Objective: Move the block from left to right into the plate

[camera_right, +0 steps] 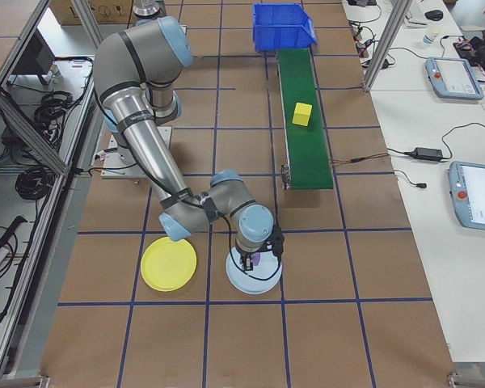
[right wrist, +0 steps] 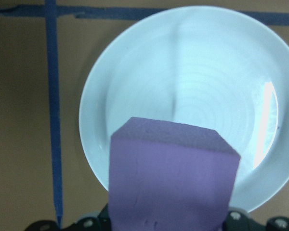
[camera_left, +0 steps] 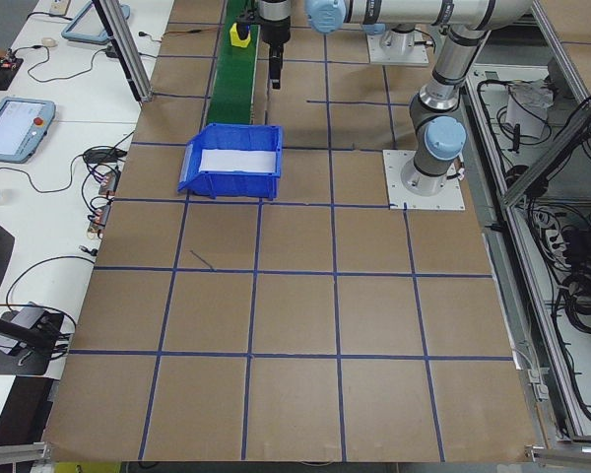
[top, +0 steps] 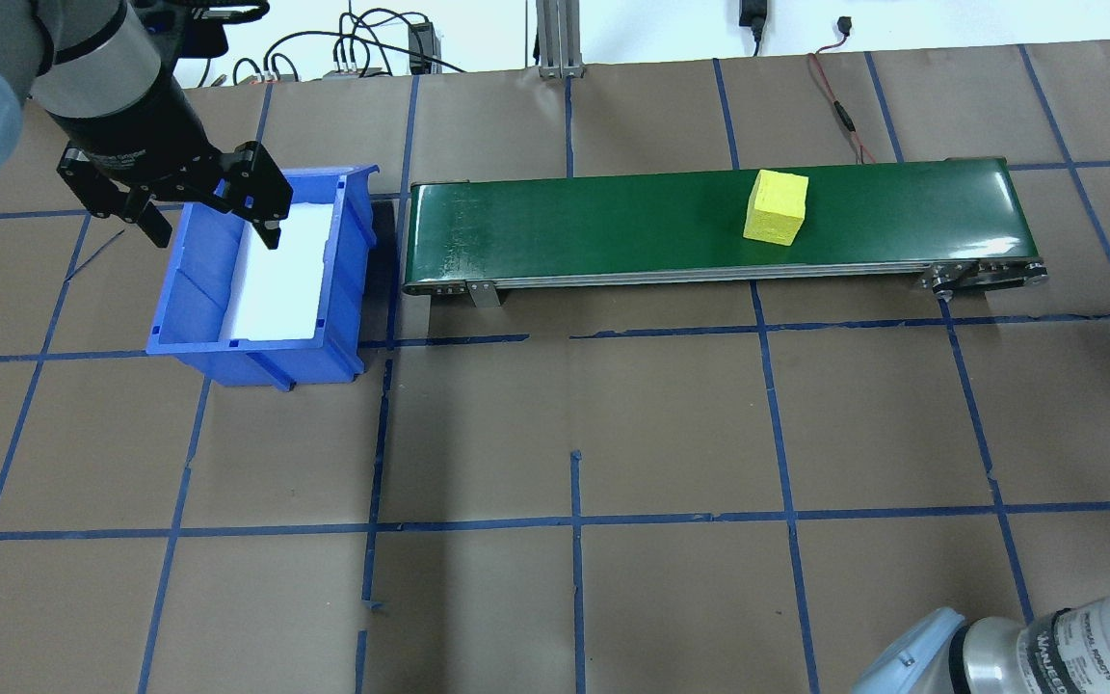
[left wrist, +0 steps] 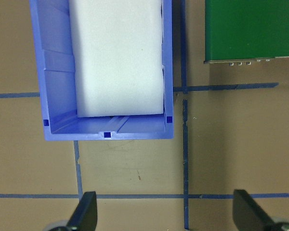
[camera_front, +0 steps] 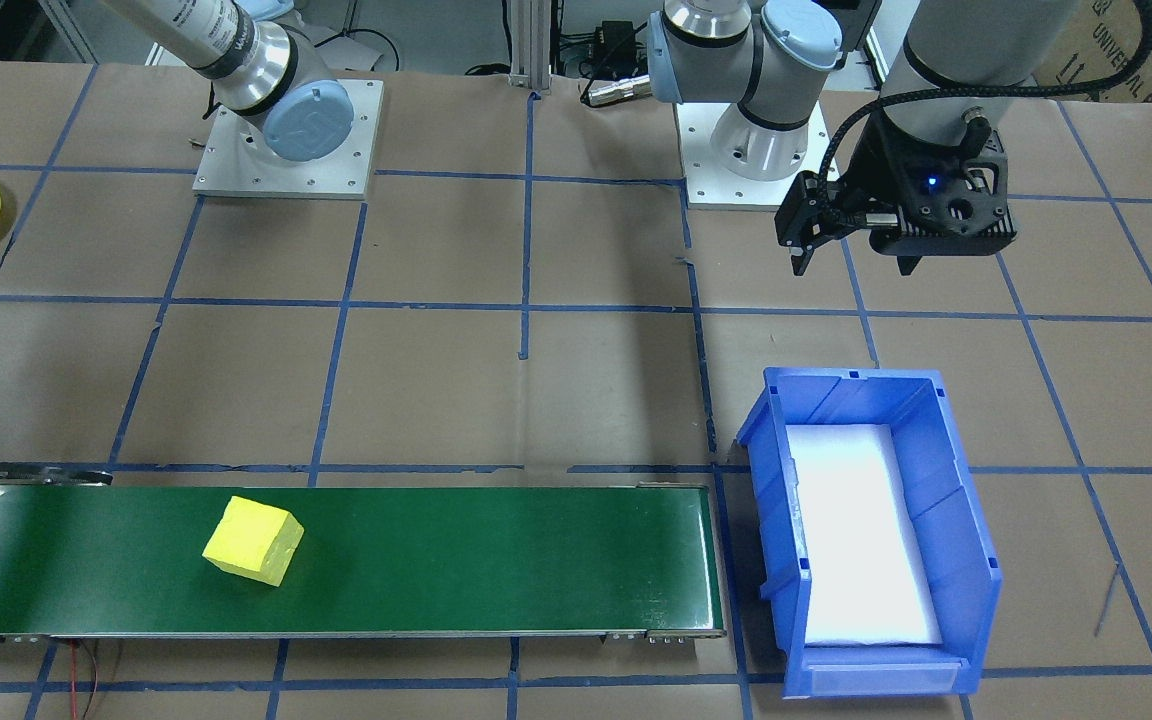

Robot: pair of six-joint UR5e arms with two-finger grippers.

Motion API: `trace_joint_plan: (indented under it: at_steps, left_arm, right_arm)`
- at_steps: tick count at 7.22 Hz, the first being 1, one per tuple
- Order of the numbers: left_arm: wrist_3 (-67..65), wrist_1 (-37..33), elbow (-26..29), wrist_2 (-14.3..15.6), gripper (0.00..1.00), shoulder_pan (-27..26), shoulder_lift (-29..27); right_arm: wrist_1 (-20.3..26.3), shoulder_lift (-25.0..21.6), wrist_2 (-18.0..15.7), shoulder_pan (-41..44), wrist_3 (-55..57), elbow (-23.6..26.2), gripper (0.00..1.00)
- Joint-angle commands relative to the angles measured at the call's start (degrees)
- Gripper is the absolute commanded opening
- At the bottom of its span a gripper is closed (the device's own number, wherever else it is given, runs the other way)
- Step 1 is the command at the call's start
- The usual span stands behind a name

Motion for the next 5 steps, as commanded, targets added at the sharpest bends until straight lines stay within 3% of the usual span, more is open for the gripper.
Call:
trace_joint_plan:
  at_steps: [1, 3, 5]
  left_arm:
    - [-0.2, 1.0, -0.5, 0.0, 1.0, 0.0, 0.0]
    - [-0.3, 1.4, -0.3, 0.0, 1.0, -0.2, 0.1]
    - [-0.3, 1.3, -0.3, -0.1, 1.0, -0.5, 0.2]
  right_arm:
    - [-3.5, 1.7, 0.7, -1.8, -3.6, 0.4, 0.41]
    - [-3.7, 1.6, 5.4, -1.8, -6.3, 0.4, 0.92]
    - [-3.6, 0.7, 5.5, -1.8, -4.8, -0.1, 0.99]
